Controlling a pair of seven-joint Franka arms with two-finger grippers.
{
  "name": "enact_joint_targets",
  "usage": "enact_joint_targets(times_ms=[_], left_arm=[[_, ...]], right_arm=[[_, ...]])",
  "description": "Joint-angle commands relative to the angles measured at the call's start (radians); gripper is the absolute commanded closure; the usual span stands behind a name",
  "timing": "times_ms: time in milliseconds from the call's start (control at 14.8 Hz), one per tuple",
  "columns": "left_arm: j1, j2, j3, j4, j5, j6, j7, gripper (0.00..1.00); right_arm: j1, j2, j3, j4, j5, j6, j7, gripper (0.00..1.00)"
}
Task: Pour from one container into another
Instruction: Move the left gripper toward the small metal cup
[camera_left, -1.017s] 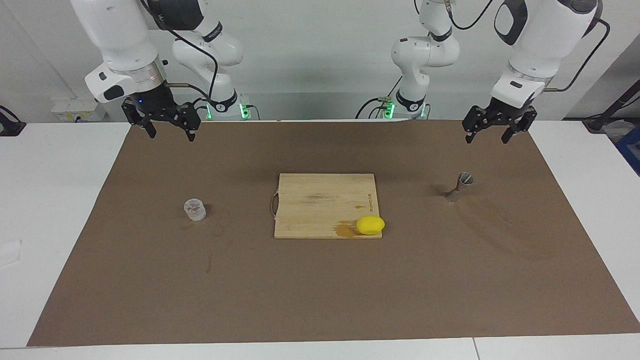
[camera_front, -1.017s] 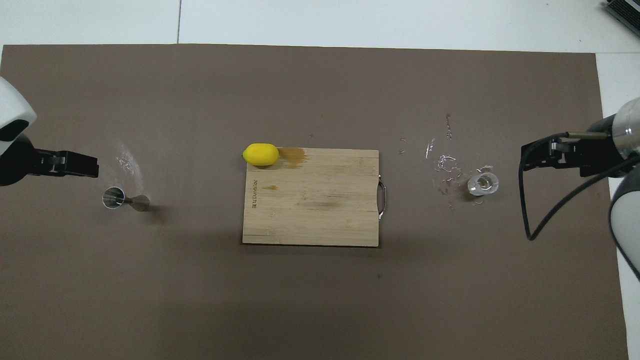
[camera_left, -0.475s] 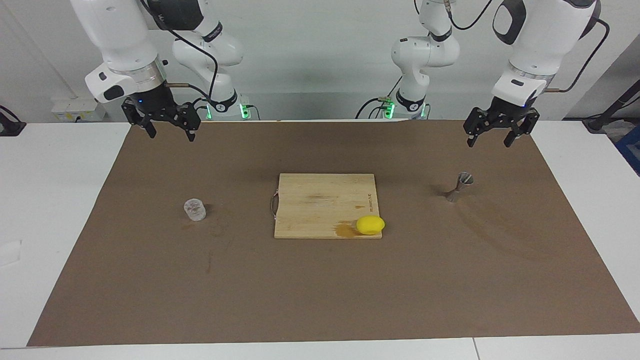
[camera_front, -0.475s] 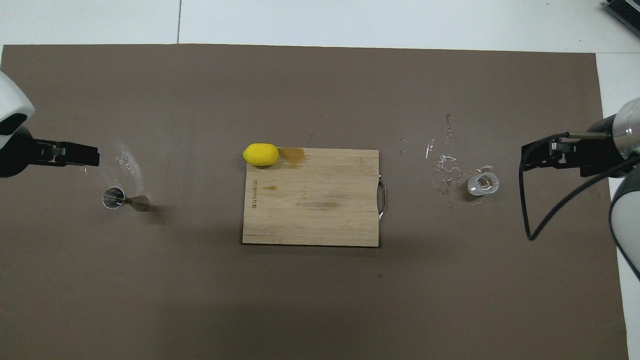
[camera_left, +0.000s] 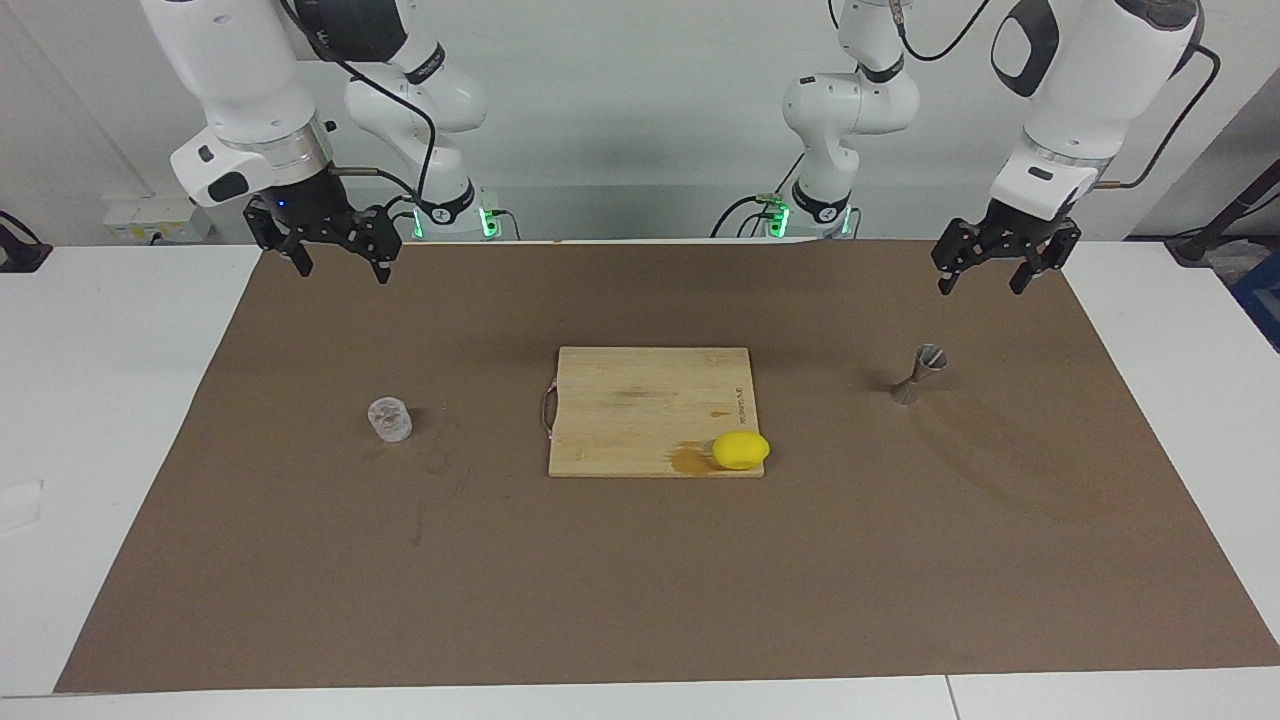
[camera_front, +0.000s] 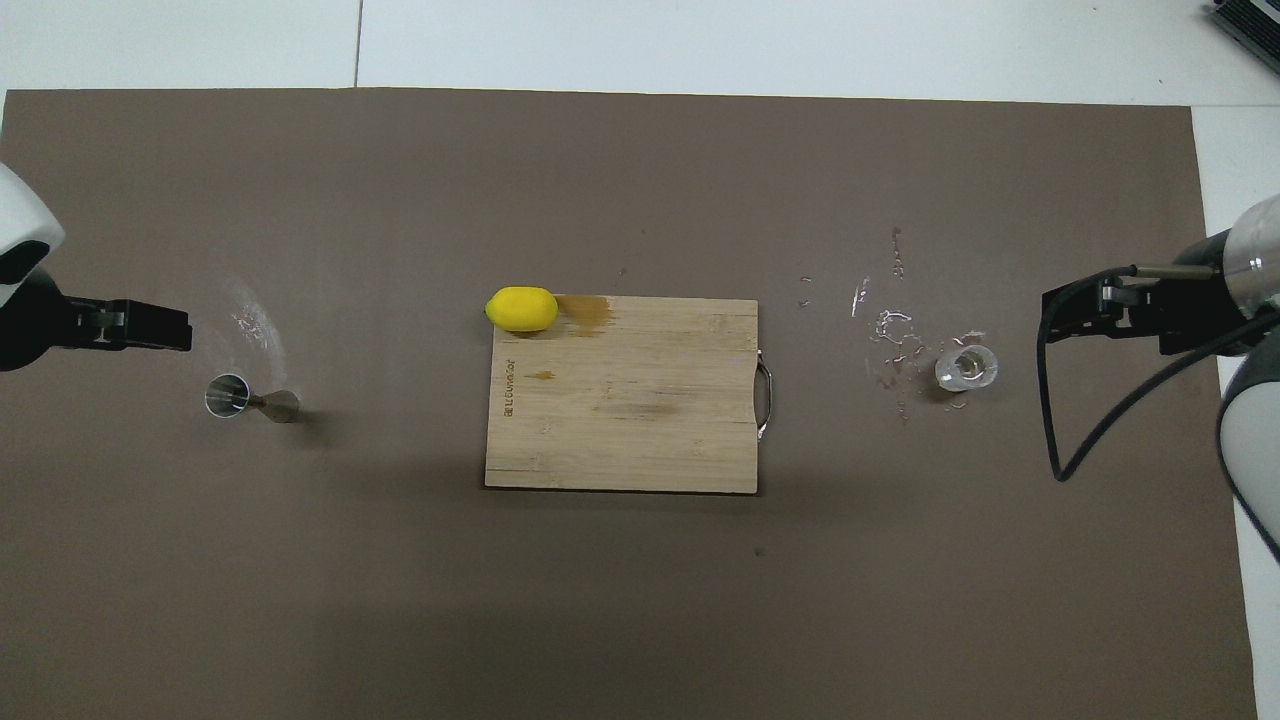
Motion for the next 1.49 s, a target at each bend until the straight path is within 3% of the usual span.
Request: enact_joint_targets(times_ms=[0,339,475,542,746,1017,1424], left_arm=[[-0.003,-0.048,0.002,-0.047,0.017,-0.025,-0.005,0.0],[0.012,-0.047,0.021,-0.035,0.015,-0.076,-0.01,0.0],[0.068,-0.056,0.029,-0.053,-0.011,-0.064,0.007,0.0],[0.113,-0.08,0.029,-0.097,-0.081,-0.055,0.036,0.0],[0.19,-0.111,0.031,-0.165,-0.184,-0.004,0.278,0.0],[0.28,-0.099,0.031,-0.209,-0.354,0.02,0.566,0.0],[0.331,0.016,0.031,-0.223,-0.61,0.028,1.016,0.0]], right_arm=[[-0.011,-0.021,0.003,-0.023,-0.002,-0.001,-0.029,0.0],[-0.011,-0.021,0.003,-0.023,-0.002,-0.003,-0.026,0.0],[-0.011,-0.021,0.003,-0.023,-0.002,-0.003,-0.025,0.0],[-0.011,-0.021,0.003,-0.023,-0.002,-0.001,-0.023,0.0],[-0.011,-0.021,0.003,-0.021,-0.002,-0.001,-0.02,0.0],[-0.011,-0.021,0.003,-0.021,-0.002,-0.001,-0.019,0.0],[-0.011,-0.021,0.003,-0.021,-0.002,-0.001,-0.019,0.0]])
